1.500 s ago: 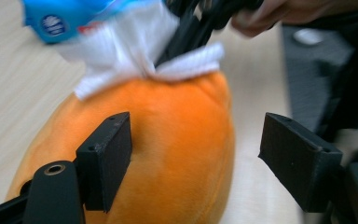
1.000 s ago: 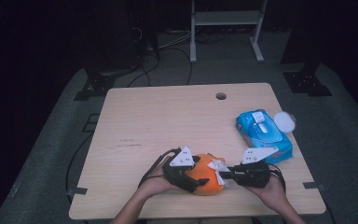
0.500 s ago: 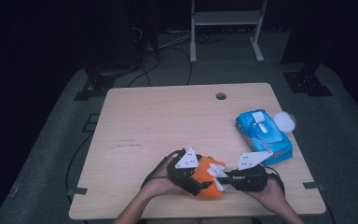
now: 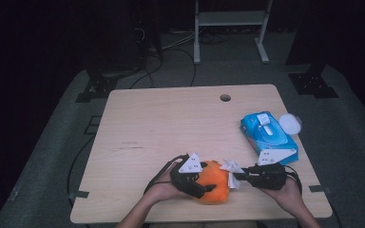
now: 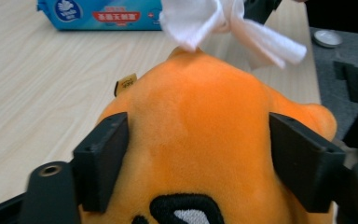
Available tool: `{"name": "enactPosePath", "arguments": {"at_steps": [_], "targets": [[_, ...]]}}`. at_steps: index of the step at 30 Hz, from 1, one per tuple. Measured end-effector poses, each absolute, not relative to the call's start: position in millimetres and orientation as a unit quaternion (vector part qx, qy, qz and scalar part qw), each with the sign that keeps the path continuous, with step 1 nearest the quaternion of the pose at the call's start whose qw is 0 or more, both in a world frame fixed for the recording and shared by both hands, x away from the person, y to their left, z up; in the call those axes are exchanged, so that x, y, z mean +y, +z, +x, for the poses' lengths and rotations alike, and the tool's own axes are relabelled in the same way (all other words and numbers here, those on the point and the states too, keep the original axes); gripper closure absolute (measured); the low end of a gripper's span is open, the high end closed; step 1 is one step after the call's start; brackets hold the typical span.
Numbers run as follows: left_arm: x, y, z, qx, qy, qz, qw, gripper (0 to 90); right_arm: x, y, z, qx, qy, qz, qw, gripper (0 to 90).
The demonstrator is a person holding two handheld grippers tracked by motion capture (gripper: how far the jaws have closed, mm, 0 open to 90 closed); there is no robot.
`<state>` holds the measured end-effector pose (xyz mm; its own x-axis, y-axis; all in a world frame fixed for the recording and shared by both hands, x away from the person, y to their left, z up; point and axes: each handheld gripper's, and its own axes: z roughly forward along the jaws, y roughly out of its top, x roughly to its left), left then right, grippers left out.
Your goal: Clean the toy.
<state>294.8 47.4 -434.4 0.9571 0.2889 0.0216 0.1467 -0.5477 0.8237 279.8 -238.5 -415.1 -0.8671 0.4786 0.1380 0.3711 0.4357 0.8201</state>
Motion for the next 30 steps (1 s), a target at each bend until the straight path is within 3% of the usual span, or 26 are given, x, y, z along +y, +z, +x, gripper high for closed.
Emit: {"name": "enactPosePath", "arguments": {"at_steps": [8,20,30], "targets": [[47,-431,293,0.127,0.098,0.870,0.466,34.2,-263,-420,278,0.844,0.453,0.279,0.076,78.7],[46,-424,289,0.121,0.100,0.867,0.473,38.5,-278,-438,287,0.854,0.409,0.310,0.088,77.5],[47,-420,289,0.121,0.098,0.865,0.476,39.4,-270,-448,290,0.859,0.393,0.317,0.085,61.3]]}}
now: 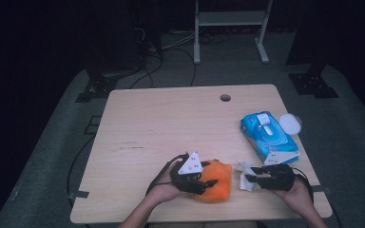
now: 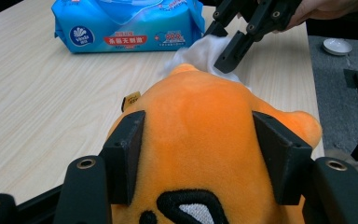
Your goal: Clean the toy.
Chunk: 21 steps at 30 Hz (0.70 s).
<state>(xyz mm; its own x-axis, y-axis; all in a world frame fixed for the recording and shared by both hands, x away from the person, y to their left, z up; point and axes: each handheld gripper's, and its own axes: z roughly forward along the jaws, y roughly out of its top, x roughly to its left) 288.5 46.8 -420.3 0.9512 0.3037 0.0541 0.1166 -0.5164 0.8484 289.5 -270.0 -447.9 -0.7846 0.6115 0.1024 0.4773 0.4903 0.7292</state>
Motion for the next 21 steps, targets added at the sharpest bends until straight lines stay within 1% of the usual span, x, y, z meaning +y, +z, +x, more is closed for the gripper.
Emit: {"name": "enactPosePath", "arguments": {"at_steps": [3,5,13,21], "targets": [[48,-420,290,0.124,0.097,0.865,0.477,39.6,-270,-448,290,0.857,0.398,0.316,0.083,54.6],[48,-420,290,0.126,0.097,0.864,0.477,39.5,-271,-449,291,0.857,0.401,0.314,0.076,53.2],[51,-416,292,0.129,0.100,0.864,0.477,40.1,-269,-446,289,0.853,0.411,0.312,0.077,45.3],[63,-404,303,0.147,0.123,0.853,0.486,40.6,-266,-440,289,0.848,0.423,0.309,0.079,41.4]]}}
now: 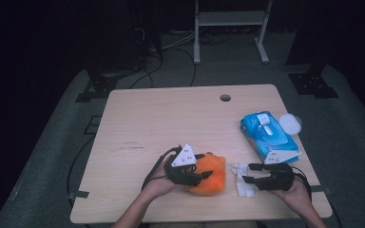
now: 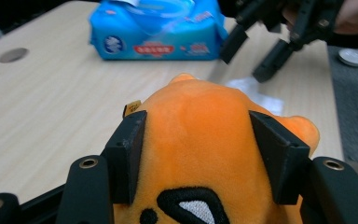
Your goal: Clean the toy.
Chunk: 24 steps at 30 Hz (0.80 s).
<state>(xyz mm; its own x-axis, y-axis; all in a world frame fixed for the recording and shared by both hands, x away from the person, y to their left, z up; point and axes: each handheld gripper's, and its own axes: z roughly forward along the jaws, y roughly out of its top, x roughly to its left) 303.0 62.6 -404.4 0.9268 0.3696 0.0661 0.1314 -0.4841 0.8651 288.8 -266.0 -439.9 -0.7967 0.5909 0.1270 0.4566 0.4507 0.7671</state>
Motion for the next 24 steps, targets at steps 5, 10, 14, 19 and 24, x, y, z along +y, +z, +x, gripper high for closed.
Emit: {"name": "enactPosePath", "arguments": {"at_steps": [5,10,14,19,24], "targets": [[64,-400,318,0.155,0.136,0.855,0.476,40.7,-263,-435,292,0.841,0.436,0.310,0.083,37.4],[66,-397,336,0.170,0.145,0.854,0.469,40.8,-262,-435,293,0.839,0.441,0.307,0.083,36.1],[69,-394,349,0.181,0.152,0.853,0.466,40.8,-262,-436,294,0.838,0.444,0.306,0.080,35.7],[69,-390,362,0.190,0.161,0.851,0.463,41.0,-262,-437,296,0.836,0.448,0.307,0.076,35.5],[66,-392,373,0.197,0.163,0.851,0.459,41.0,-261,-438,298,0.837,0.446,0.307,0.077,34.7]]}}
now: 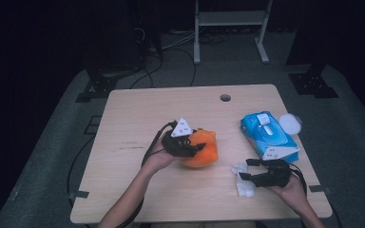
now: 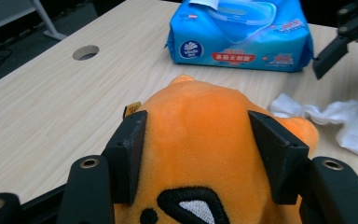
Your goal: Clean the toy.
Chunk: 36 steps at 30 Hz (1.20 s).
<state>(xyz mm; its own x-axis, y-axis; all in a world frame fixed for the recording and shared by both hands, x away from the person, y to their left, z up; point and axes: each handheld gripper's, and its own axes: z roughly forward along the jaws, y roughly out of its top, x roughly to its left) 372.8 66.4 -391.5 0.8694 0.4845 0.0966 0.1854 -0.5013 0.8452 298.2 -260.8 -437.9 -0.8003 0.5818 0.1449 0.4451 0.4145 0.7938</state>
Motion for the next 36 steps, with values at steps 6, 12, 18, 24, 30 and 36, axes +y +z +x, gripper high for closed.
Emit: {"name": "enactPosePath", "arguments": {"at_steps": [6,12,18,24,30,36], "targets": [[65,-394,386,0.209,0.168,0.848,0.458,41.0,-262,-437,298,0.836,0.448,0.307,0.079,33.8],[64,-406,399,0.228,0.160,0.844,0.458,39.9,-263,-435,298,0.836,0.445,0.310,0.082,33.0],[62,-414,397,0.229,0.155,0.852,0.445,31.5,-261,-434,296,0.836,0.446,0.308,0.087,32.5],[61,-406,392,0.226,0.158,0.852,0.445,23.9,-260,-433,296,0.835,0.447,0.308,0.090,31.9],[62,-405,392,0.228,0.158,0.853,0.443,19.0,-261,-432,297,0.836,0.443,0.310,0.093,30.7],[67,-402,387,0.236,0.153,0.847,0.451,15.2,-262,-432,297,0.835,0.444,0.312,0.094,29.9]]}}
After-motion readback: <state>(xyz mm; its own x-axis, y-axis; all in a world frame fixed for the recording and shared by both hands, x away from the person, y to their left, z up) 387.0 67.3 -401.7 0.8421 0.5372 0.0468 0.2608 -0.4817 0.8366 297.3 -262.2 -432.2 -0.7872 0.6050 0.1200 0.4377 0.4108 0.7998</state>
